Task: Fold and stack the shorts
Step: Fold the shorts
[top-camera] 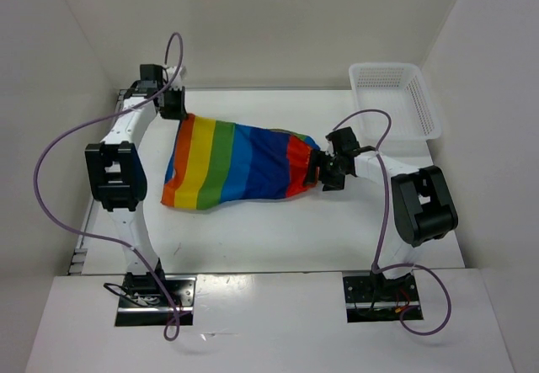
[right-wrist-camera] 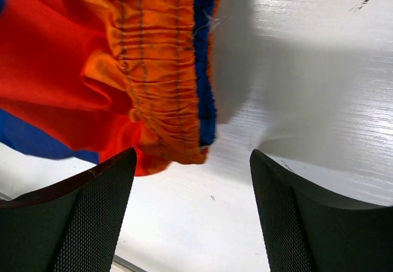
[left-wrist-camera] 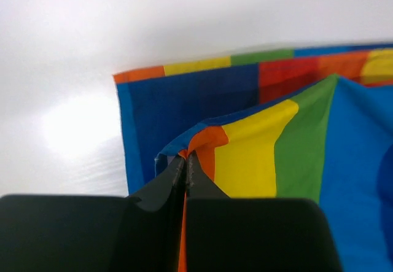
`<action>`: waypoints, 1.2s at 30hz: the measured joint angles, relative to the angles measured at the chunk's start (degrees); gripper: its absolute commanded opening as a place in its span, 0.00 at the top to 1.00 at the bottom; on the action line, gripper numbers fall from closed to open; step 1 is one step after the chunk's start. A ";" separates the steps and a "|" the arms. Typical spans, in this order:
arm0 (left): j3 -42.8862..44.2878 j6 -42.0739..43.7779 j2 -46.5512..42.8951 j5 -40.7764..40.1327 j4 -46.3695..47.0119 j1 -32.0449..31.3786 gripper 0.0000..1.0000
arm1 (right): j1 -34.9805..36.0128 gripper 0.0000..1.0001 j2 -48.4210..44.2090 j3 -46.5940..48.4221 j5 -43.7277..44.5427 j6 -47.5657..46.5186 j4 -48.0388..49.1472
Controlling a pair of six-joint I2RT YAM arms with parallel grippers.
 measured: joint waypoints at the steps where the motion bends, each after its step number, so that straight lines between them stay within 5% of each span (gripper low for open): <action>1: 1.44 0.02 -0.76 -0.04 0.00 -0.02 1.00 | 0.00 0.20 0.02 0.00 0.07 -0.15 0.00; 5: 5.35 0.02 -2.73 -1.11 1.79 -0.20 1.00 | 0.00 0.20 0.48 0.07 0.35 -0.76 -0.02; 11: 6.27 0.02 2.99 -5.03 5.62 -0.20 0.86 | 0.00 0.19 1.29 0.52 0.13 -1.25 0.00; 18: 7.63 -0.07 15.50 -8.50 5.84 -0.07 0.90 | 0.00 0.19 1.03 -0.07 -2.51 2.78 3.08; 29: 9.68 0.00 15.50 -9.44 6.78 0.07 0.82 | 0.00 0.25 5.97 2.25 -7.58 11.28 5.35; 32: 9.46 0.02 15.50 -9.70 6.91 0.07 0.82 | 0.00 0.34 8.92 4.72 -9.44 12.11 6.34; 33: 9.35 0.02 15.50 -9.88 6.99 0.07 0.82 | 0.00 0.53 9.81 5.46 -10.14 12.31 6.56; 36: 9.03 0.02 15.45 -11.02 7.41 0.07 0.82 | -0.24 0.79 12.24 6.27 -9.81 12.55 7.32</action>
